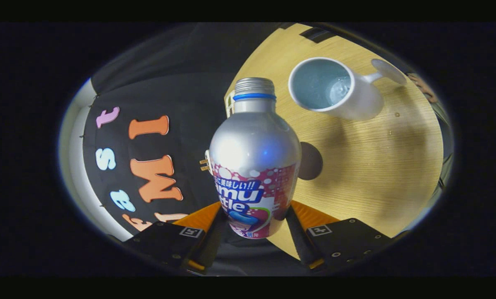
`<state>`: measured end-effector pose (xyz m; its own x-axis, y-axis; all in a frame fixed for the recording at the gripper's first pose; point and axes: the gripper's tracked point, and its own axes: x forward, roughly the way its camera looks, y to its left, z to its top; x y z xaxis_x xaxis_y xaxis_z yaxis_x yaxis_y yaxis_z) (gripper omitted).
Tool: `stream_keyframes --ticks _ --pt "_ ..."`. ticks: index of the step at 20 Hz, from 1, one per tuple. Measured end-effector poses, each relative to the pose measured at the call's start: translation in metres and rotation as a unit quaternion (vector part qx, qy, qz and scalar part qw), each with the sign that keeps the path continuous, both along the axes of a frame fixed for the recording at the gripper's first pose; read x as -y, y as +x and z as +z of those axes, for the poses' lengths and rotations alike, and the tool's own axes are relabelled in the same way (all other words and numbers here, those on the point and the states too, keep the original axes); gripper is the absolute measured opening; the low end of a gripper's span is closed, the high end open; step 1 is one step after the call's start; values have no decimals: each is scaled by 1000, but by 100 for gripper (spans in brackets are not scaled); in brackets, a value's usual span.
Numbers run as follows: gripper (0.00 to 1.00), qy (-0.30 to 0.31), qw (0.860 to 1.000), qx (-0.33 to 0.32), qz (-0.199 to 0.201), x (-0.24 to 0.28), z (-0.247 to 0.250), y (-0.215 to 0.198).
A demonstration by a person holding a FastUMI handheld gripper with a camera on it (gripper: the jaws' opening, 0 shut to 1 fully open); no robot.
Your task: Take the bottle from table, then pour the juice into the cup, finally place the bottle on the coaster
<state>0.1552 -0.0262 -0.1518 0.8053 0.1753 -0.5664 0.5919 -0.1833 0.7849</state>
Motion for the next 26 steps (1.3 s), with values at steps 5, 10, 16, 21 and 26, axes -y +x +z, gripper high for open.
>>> stream_keyframes --ticks 5,10,16,21,26 --pt "77 -186 979 -7 89 -2 -15 2" --pt "77 -368 916 0 157 14 -8 18" --pt "77 -567 799 -24 201 47 -14 43" --pt "78 -630 741 -32 229 54 -32 57" --pt "79 -672 693 -52 256 59 -55 63"
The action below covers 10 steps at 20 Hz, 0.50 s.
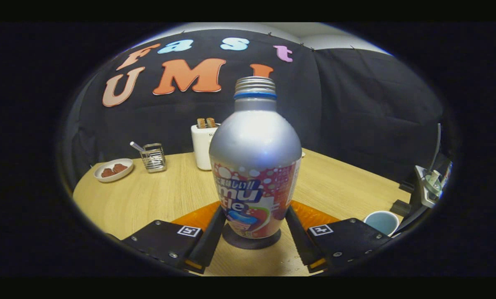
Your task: Take the bottle from table, then pour the juice into the cup, finally place the bottle on the coaster
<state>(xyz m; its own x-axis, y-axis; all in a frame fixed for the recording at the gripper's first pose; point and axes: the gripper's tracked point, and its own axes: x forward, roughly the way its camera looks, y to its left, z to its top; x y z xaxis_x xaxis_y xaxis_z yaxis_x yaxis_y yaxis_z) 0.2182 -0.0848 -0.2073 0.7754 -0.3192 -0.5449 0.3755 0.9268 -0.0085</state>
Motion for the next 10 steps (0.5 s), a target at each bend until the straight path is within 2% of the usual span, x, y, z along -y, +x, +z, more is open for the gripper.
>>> stream_keyframes --ticks 4,10 --pt "80 27 1000 -9 -2 -9 -20 0" --pt "80 31 999 -11 -9 -5 -25 -2"
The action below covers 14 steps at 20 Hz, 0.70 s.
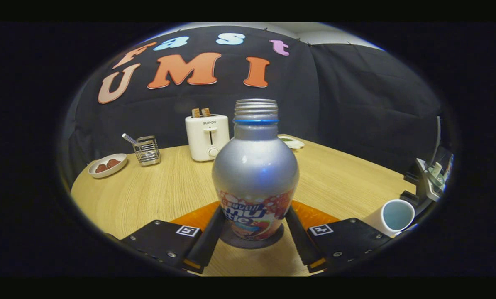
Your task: Take the bottle from table, then pour the juice into the cup, finally place the bottle on the coaster
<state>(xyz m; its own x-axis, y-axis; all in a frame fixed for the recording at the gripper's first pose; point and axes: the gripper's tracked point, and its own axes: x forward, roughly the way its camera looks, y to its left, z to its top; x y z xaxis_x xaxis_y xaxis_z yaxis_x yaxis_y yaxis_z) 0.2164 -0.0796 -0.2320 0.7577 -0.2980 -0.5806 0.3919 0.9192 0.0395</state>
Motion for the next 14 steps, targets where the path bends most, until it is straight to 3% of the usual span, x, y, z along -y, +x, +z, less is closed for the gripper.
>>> stream_keyframes --ticks 4,8,14 --pt "81 -5 1000 -9 4 0 1 -6" --pt "95 -18 1000 -17 14 0 8 -23" --pt "98 -19 997 30 72 -35 61 -59"
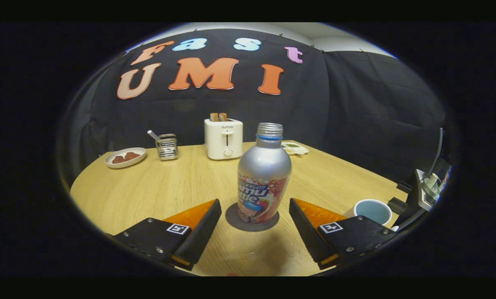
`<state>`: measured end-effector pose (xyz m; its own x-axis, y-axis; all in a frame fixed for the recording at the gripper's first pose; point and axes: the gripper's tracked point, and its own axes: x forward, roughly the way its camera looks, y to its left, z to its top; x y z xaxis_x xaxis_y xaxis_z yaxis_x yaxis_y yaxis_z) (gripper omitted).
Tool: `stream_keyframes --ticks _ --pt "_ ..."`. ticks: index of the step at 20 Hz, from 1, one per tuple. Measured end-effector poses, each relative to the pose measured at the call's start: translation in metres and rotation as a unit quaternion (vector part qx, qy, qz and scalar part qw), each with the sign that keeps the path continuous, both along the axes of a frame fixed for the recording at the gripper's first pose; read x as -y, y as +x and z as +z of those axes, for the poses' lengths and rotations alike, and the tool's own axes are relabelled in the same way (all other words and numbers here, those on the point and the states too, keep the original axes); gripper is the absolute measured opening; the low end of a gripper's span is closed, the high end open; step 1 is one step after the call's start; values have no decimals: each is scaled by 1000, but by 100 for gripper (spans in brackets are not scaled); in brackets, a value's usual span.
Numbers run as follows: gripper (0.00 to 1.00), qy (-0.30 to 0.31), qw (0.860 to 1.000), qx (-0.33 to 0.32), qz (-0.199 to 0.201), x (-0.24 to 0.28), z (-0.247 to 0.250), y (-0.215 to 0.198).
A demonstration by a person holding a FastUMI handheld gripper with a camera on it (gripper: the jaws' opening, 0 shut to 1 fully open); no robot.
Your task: Take the bottle from table, then pour the juice into the cup, finally place the bottle on the coaster
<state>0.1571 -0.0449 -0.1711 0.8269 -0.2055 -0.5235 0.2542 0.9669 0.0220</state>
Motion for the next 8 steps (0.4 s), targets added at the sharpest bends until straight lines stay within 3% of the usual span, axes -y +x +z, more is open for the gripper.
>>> stream_keyframes --ticks 4,8 --pt "98 -10 998 40 46 -38 45 -33" --pt "98 38 989 88 114 -102 80 -73"
